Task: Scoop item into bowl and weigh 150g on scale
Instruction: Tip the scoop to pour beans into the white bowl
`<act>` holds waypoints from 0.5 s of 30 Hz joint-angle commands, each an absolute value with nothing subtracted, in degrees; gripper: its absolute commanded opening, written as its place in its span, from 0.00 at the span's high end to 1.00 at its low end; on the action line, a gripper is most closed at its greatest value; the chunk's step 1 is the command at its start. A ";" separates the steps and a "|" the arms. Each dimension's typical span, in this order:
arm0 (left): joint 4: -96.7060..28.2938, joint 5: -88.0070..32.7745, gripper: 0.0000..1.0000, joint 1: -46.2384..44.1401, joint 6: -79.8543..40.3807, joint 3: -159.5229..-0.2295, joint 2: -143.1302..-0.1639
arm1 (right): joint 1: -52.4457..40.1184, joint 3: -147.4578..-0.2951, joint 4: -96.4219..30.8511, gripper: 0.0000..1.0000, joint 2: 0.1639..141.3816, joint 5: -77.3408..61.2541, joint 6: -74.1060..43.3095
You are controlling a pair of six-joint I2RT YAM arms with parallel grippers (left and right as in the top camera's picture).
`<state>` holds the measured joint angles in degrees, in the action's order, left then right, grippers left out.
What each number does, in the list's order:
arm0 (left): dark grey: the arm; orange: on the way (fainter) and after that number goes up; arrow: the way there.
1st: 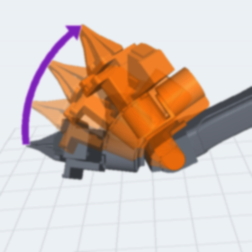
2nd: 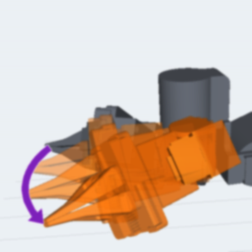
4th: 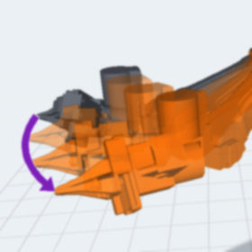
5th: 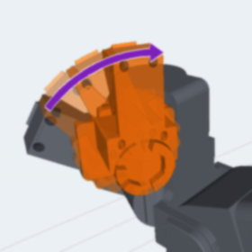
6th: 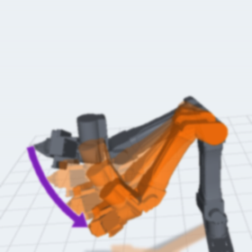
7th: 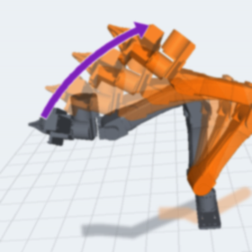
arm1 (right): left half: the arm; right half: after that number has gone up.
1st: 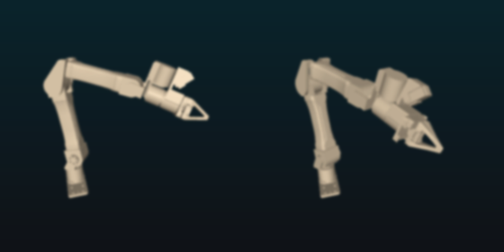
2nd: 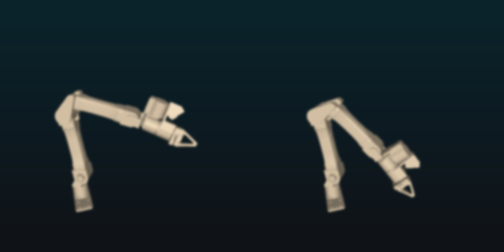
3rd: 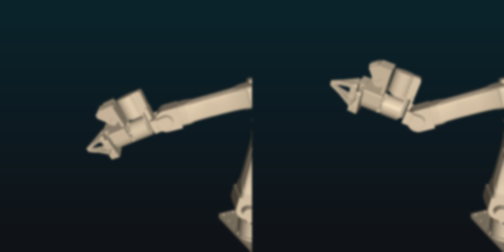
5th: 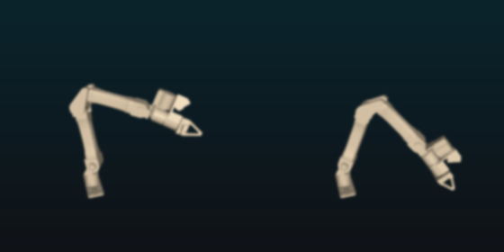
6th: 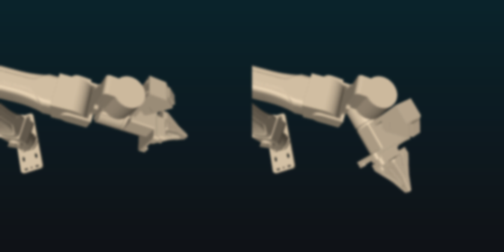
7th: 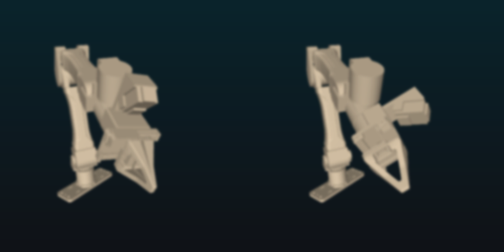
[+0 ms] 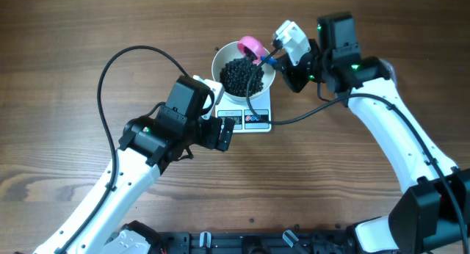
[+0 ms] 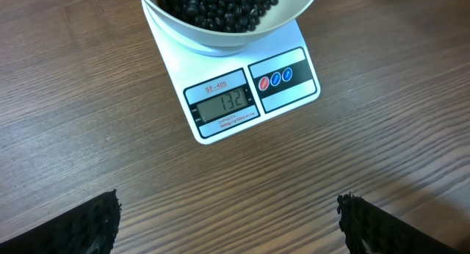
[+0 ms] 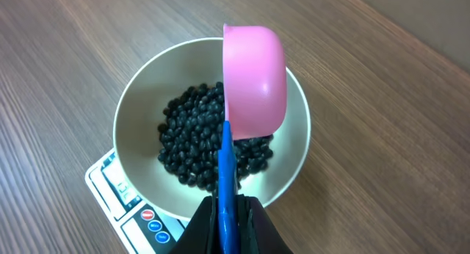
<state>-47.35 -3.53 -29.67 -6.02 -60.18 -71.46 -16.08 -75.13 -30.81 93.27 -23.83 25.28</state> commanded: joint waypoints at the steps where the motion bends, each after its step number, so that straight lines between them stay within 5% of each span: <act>1: -47.35 -4.01 0.00 -29.50 -4.71 -61.30 -71.05 | -16.71 -75.31 -30.44 0.96 91.48 -22.28 27.03; 15: -47.35 -4.01 0.00 -29.50 -4.71 -61.30 -71.05 | -18.74 -75.31 -30.30 0.96 90.30 -17.28 29.93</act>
